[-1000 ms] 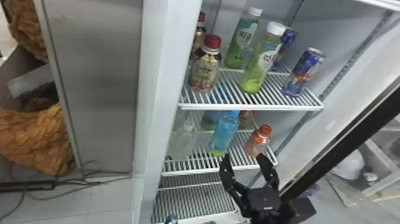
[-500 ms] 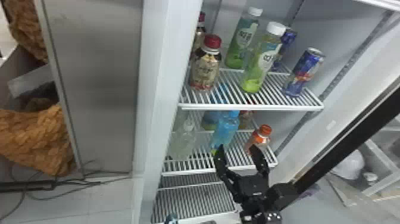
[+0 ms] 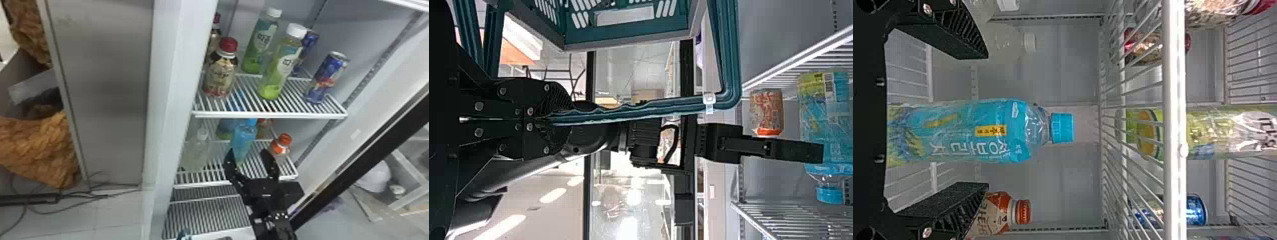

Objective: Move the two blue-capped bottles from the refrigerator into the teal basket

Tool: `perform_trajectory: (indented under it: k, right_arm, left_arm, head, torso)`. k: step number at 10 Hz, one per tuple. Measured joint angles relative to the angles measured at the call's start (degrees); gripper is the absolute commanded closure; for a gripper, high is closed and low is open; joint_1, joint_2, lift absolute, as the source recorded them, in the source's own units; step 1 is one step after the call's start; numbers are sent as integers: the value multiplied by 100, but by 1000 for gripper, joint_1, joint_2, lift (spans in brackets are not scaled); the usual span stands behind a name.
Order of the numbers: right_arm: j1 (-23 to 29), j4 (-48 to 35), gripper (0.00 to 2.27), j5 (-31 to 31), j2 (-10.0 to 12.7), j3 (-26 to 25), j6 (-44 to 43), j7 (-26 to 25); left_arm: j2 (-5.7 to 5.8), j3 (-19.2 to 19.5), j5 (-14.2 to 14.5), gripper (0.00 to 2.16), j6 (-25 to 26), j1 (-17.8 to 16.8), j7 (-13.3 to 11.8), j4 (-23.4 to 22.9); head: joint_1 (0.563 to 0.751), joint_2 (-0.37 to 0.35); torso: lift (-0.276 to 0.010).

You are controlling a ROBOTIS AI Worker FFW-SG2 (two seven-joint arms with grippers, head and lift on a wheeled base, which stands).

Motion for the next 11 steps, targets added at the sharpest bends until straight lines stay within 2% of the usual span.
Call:
perform_trajectory:
  k: [9,11]
  right_arm:
    - [-1094,1013,107,-1,-200,266,0,-279]
    - [-1230,1170,318,-22,-214,327,11,-299]
  left_arm:
    - [-8,-3,24,1134,1,0,0,1]
    - [-8,-3,25,1134,0,0,0,1]
  head:
    - [695,-350]
    - [695,-350]
  torso:
    - [-137]
    - [-137]
